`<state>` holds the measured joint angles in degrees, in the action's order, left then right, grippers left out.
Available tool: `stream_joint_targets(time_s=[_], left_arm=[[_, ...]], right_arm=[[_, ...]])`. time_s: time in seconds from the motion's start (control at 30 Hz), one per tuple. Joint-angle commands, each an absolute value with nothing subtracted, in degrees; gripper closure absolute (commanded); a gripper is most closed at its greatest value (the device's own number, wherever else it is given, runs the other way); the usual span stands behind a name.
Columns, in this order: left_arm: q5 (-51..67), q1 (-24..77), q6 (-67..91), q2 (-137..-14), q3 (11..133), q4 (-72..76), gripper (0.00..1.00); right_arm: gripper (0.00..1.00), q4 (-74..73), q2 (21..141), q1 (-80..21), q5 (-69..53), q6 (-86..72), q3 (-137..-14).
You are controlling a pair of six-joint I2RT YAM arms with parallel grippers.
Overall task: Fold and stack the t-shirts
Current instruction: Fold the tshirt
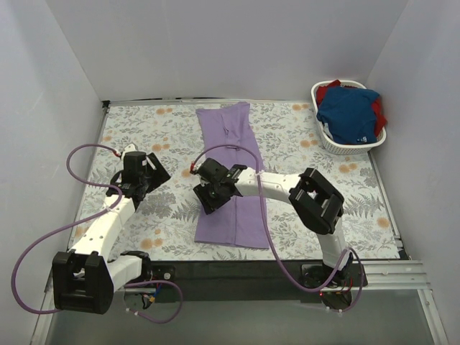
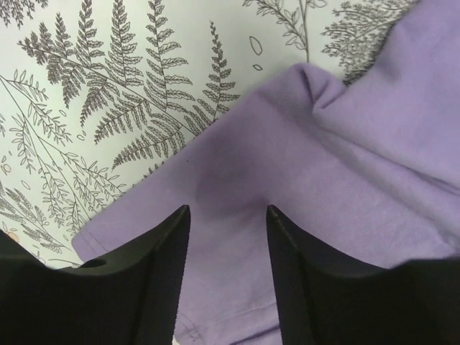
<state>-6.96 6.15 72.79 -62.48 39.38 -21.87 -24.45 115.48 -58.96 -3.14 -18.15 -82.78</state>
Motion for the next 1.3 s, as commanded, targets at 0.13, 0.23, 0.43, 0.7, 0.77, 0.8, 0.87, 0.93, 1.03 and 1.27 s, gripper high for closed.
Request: stream_joint_targets(time_s=[0.13, 0.23, 0.43, 0.7, 0.77, 0.8, 0.87, 0.93, 1.03, 1.27], left_arm=[[-0.09, 12.2, 75.3, -64.95, 44.03, -28.9, 0.29], [2.28, 16.34, 77.78, -65.39, 46.05, -35.47, 0.29], [4.3, 25.39, 84.54, -65.04, 44.31, -44.91, 0.29], [1.93, 36.38, 92.54, -64.68, 40.7, -48.87, 0.29], [1.5, 37.96, 93.51, -65.47, 40.43, -49.13, 0.3], [0.89, 38.49, 93.86, -66.35, 40.52, -49.57, 0.29], [-1.49, 40.24, 95.01, -67.06, 40.78, -49.83, 0.31], [-2.72, 40.95, 95.62, -68.11, 41.39, -50.36, 0.32], [-3.51, 42.01, 95.98, -69.51, 41.92, -50.71, 0.32], [-4.83, 44.38, 96.59, -72.77, 42.63, -51.42, 0.34]], right_arm=[[0.39, -31.38, 99.34, -57.75, 4.47, -19.77, -73.18], [0.38, -31.99, 89.67, -56.69, 5.89, -22.32, -60.79], [0.39, -31.99, 74.9, -55.99, 2.55, -28.81, -43.35], [0.43, -27.26, 70.75, -55.55, 0.44, -30.67, -36.57], [0.44, -26.37, 72.41, -55.46, -1.47, -30.67, -36.48], [0.44, -25.67, 72.86, -55.46, -1.75, -30.59, -36.39], [0.45, -25.4, 74.08, -55.46, -1.58, -30.59, -36.47], [0.5, -25.66, 74.53, -55.46, -0.71, -30.85, -36.21], [0.54, -26.36, 75.32, -55.55, -0.26, -31.46, -35.42], [0.75, -27.77, 76.46, -55.72, -2.19, -30.94, -34.02]])
